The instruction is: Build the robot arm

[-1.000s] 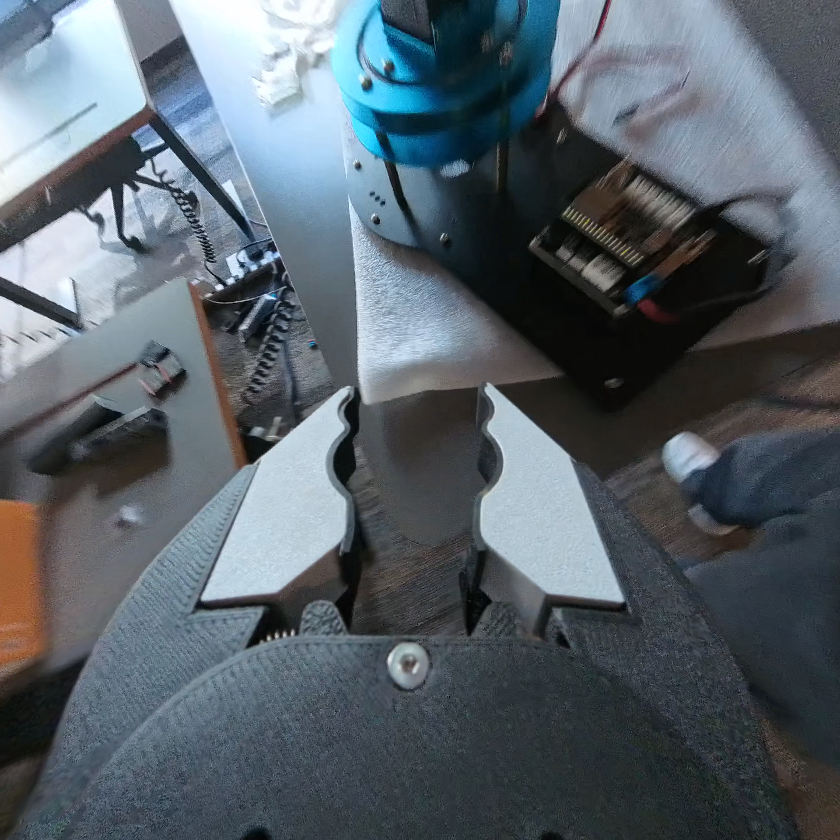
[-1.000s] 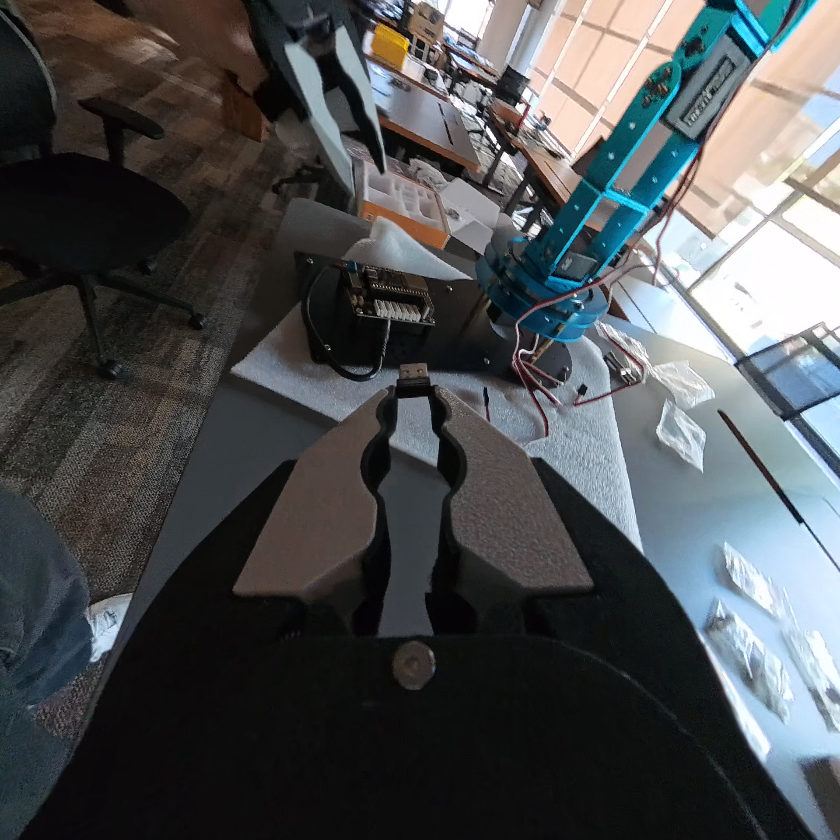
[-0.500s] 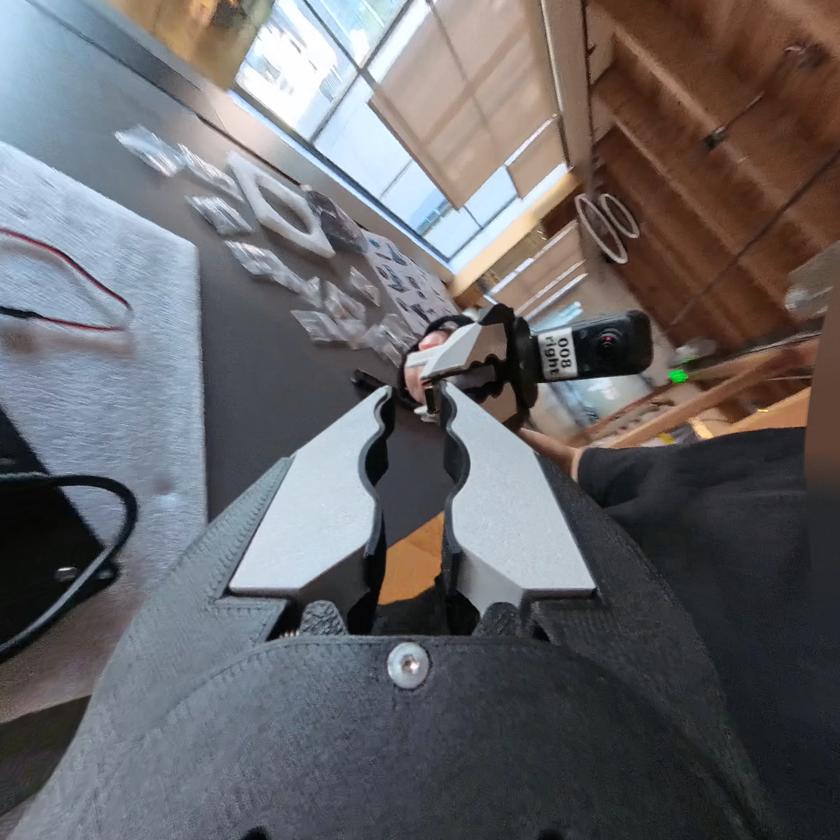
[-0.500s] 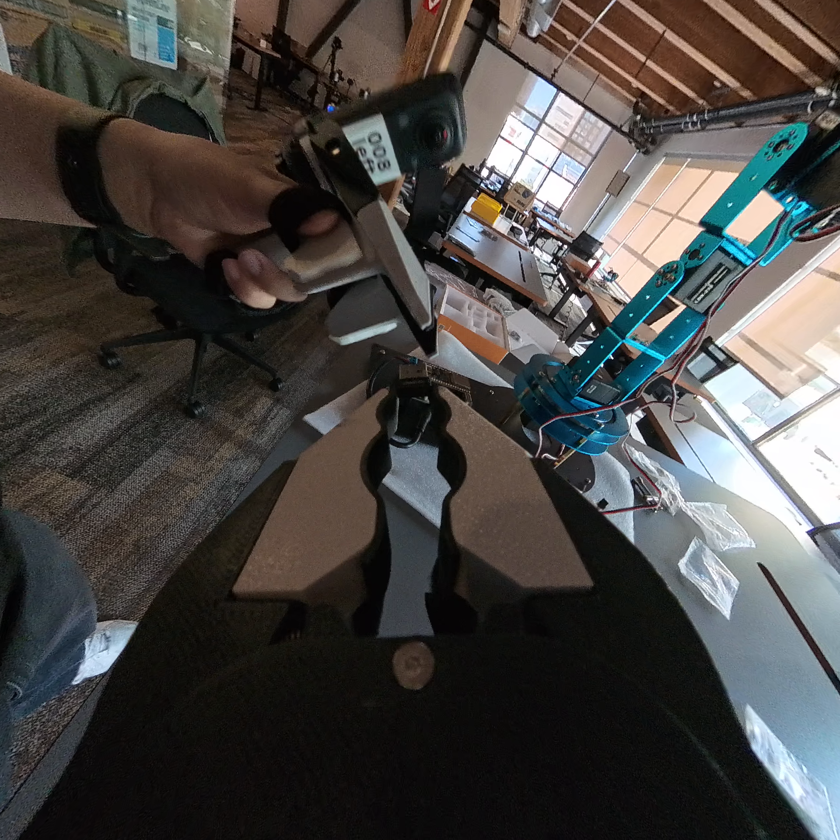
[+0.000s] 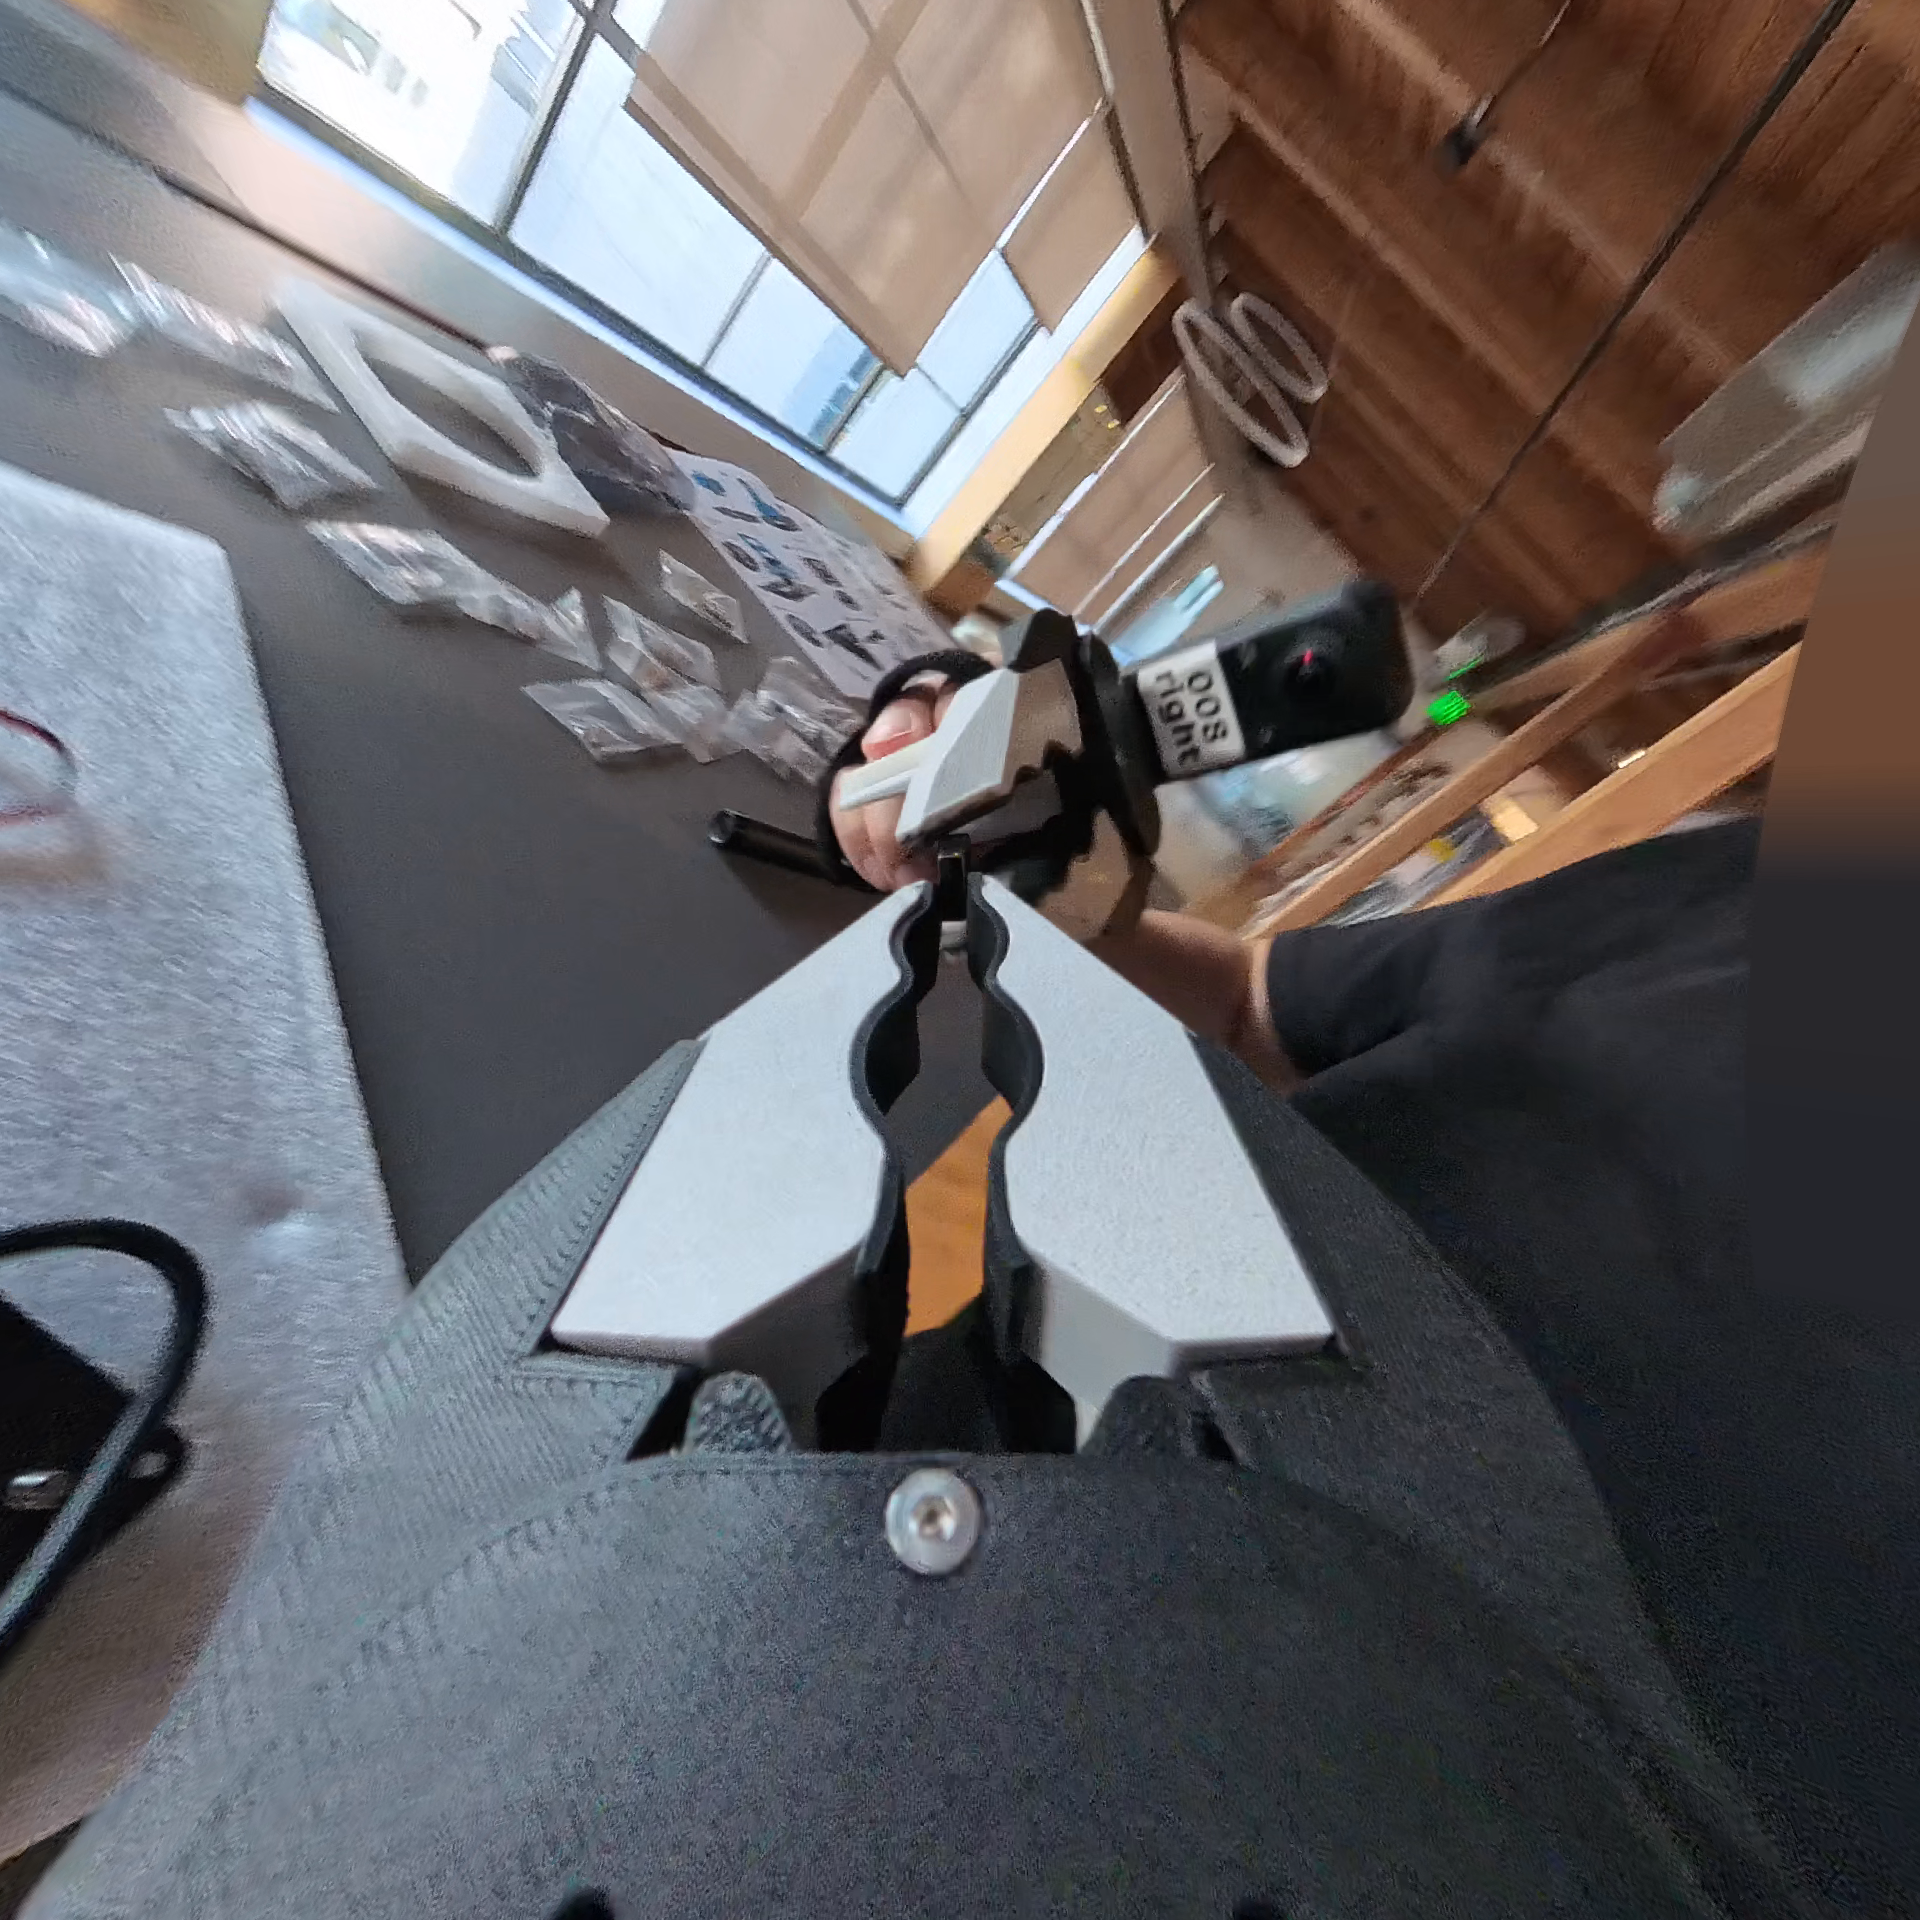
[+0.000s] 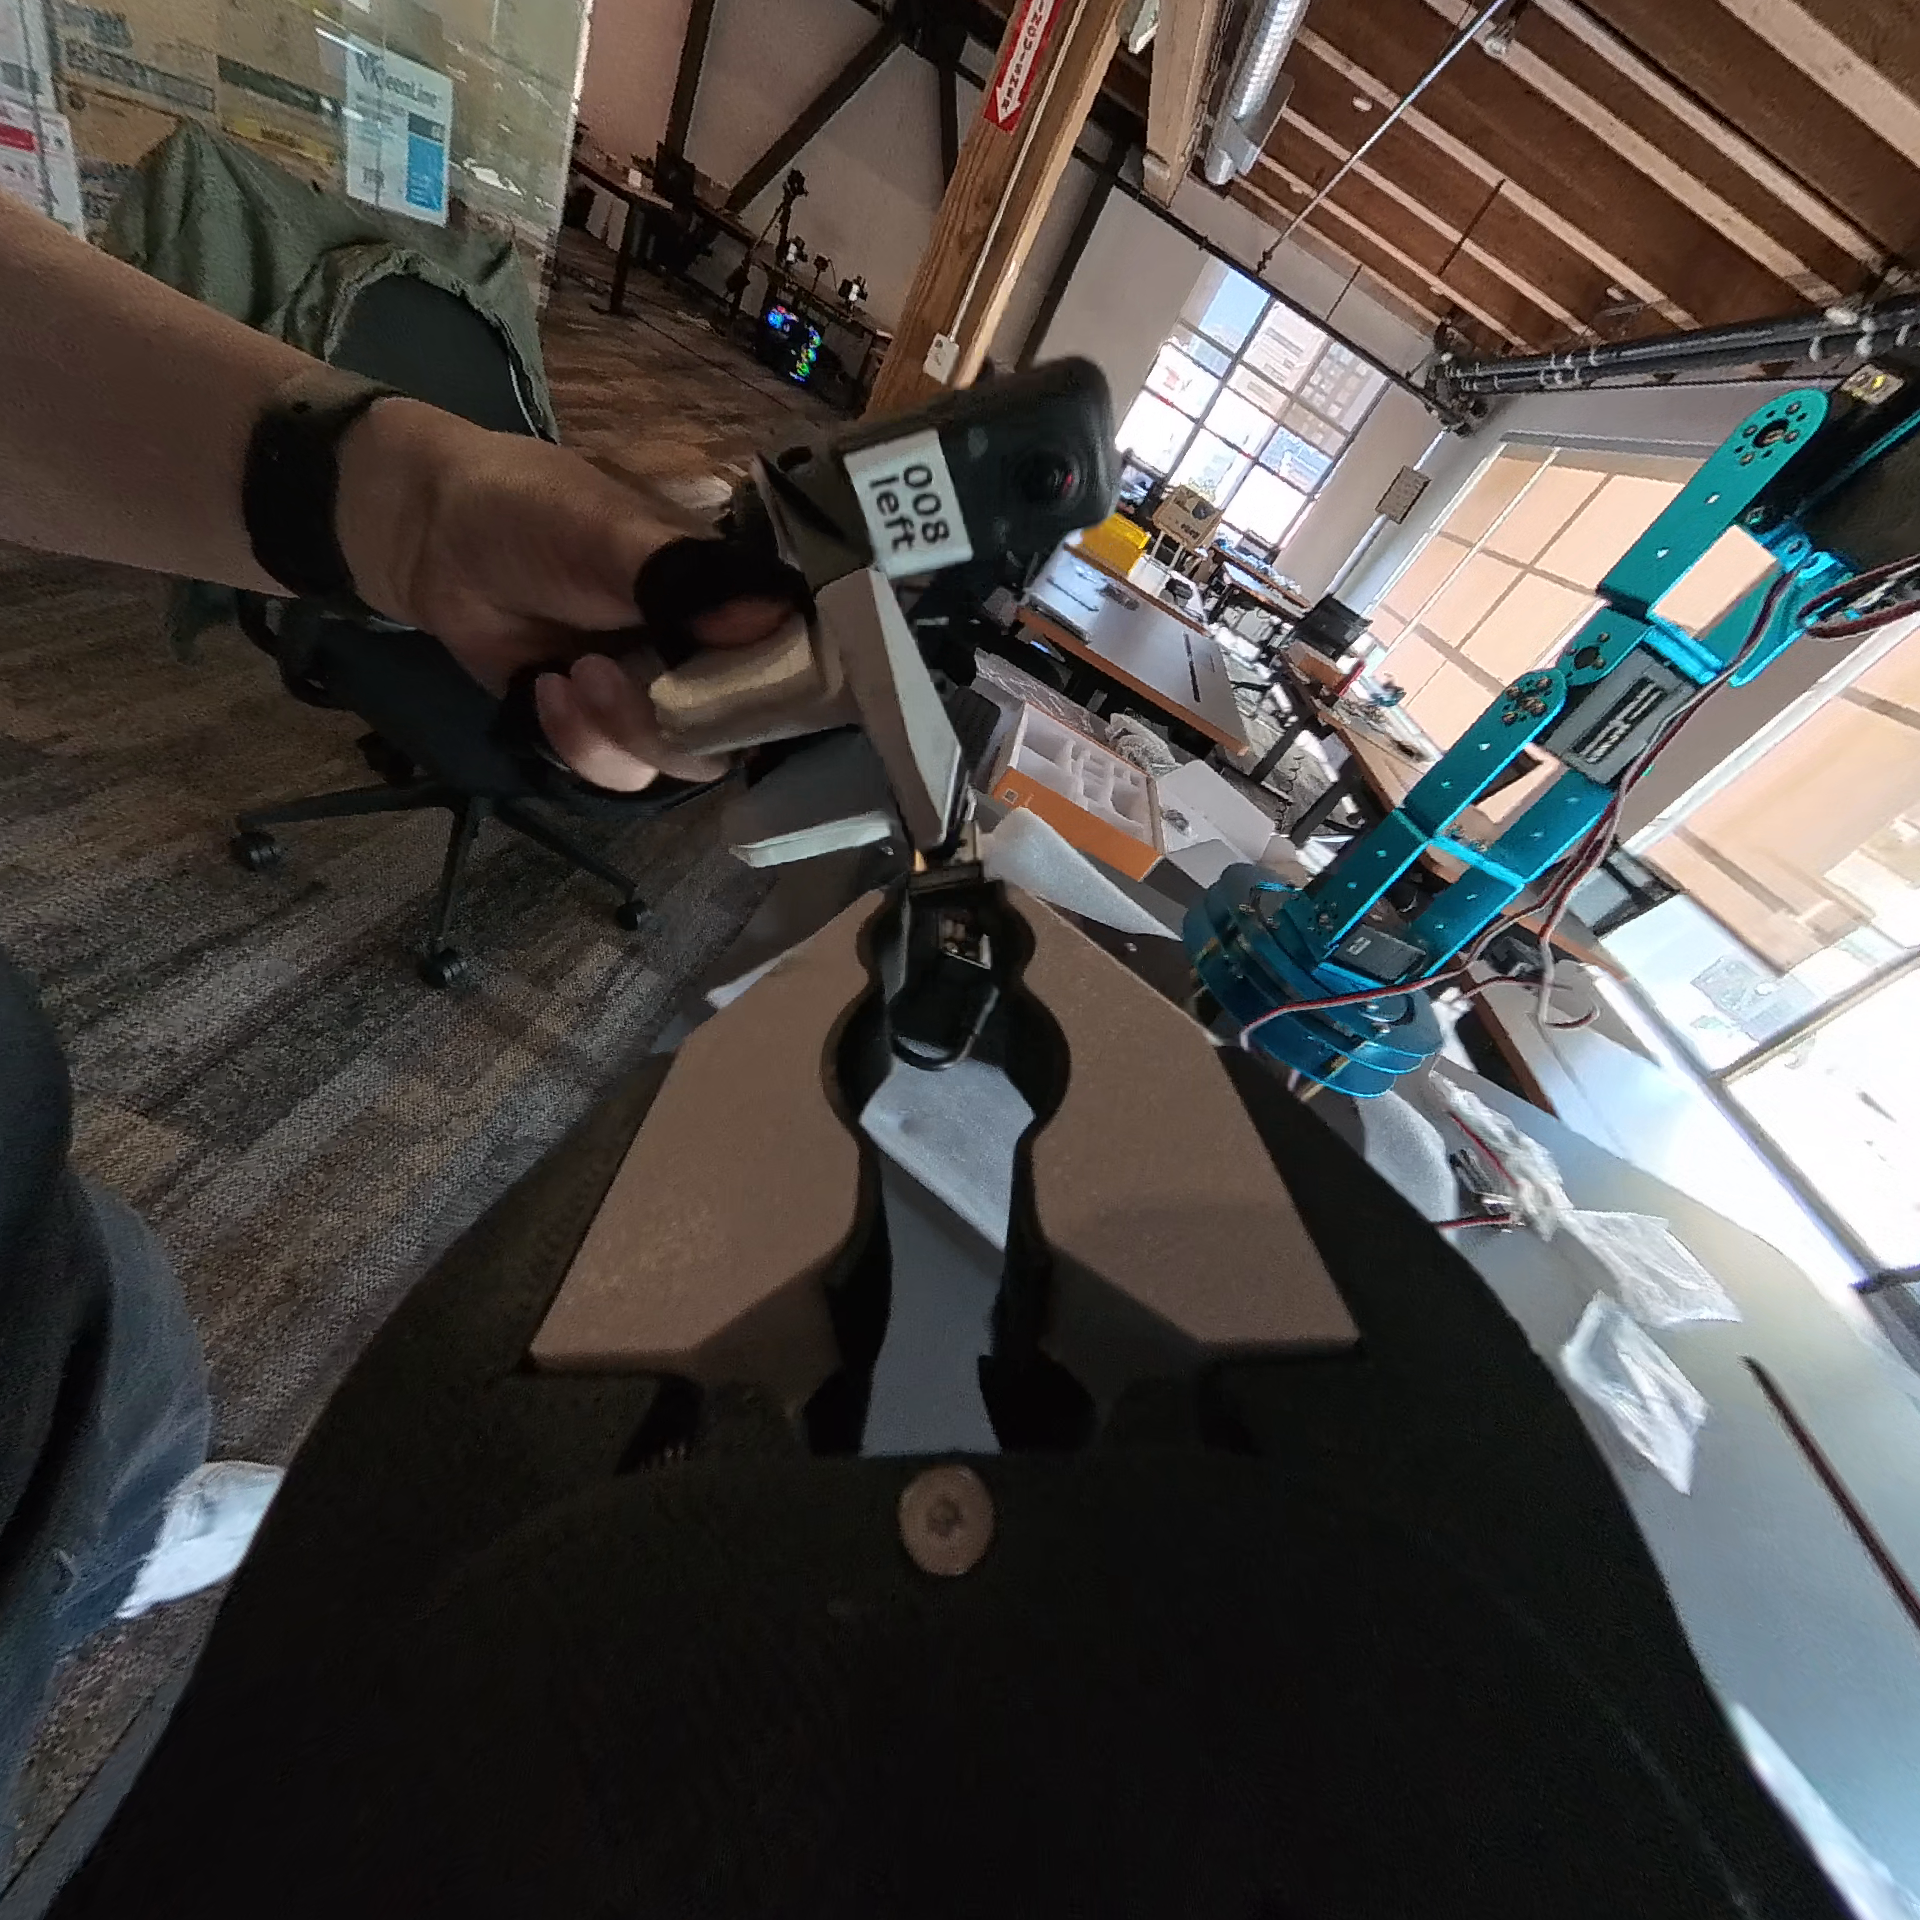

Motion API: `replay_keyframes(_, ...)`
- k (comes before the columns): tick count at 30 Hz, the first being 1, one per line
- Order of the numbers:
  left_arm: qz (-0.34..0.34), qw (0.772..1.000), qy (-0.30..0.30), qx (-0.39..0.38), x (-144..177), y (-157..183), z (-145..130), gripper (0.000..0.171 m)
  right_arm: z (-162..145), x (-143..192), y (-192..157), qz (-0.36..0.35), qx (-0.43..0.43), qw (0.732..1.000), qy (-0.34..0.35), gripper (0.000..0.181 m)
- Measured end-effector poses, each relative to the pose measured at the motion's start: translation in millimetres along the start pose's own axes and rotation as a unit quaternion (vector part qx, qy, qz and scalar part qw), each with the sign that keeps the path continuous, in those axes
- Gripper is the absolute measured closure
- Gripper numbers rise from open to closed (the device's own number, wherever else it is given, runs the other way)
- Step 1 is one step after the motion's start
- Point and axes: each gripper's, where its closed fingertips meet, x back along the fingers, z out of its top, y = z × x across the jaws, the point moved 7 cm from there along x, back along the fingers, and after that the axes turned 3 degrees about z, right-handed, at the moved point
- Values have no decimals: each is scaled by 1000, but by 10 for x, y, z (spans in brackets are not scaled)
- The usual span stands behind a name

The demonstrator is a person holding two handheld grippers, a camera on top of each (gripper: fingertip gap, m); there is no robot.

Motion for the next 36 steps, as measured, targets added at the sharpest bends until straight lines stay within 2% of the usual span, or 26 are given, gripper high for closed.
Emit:
replay_keyframes(2,34,996,-5,-79,13,68,32,168,21,-1,-4,26,-51,998,20,156)
replay_keyframes(4,64,983,-23,-173,9,164,44,168,41,16,10,65,-128,988,50,152)
replay_keyframes(7,90,952,-56,-288,-32,305,26,169,48,69,68,123,-208,967,77,167)
replay_keyframes(8,95,944,-64,-309,-48,334,19,169,39,85,84,136,-216,964,76,174)
replay_keyframes(10,103,936,-72,-330,-74,358,18,169,39,105,103,153,-219,961,72,175)
replay_keyframes(14,101,926,-84,-355,-107,387,-11,168,43,140,80,166,-196,965,57,176)
replay_keyframes(15,100,924,-76,-361,-105,406,-12,165,51,158,74,165,-189,966,66,176)
replay_keyframes(17,103,922,-55,-369,-64,452,14,145,58,204,92,147,-186,965,111,176)
replay_keyframes(21,120,925,-33,-360,147,474,43,144,27,283,124,134,-214,953,168,176)
replay_keyframes(31,223,930,18,-291,1007,253,-23,146,-123,57,189,121,-221,957,146,175)
replay_keyframes(36,267,928,35,-258,1377,89,18,143,-441,-253,487,27,-248,966,62,176)
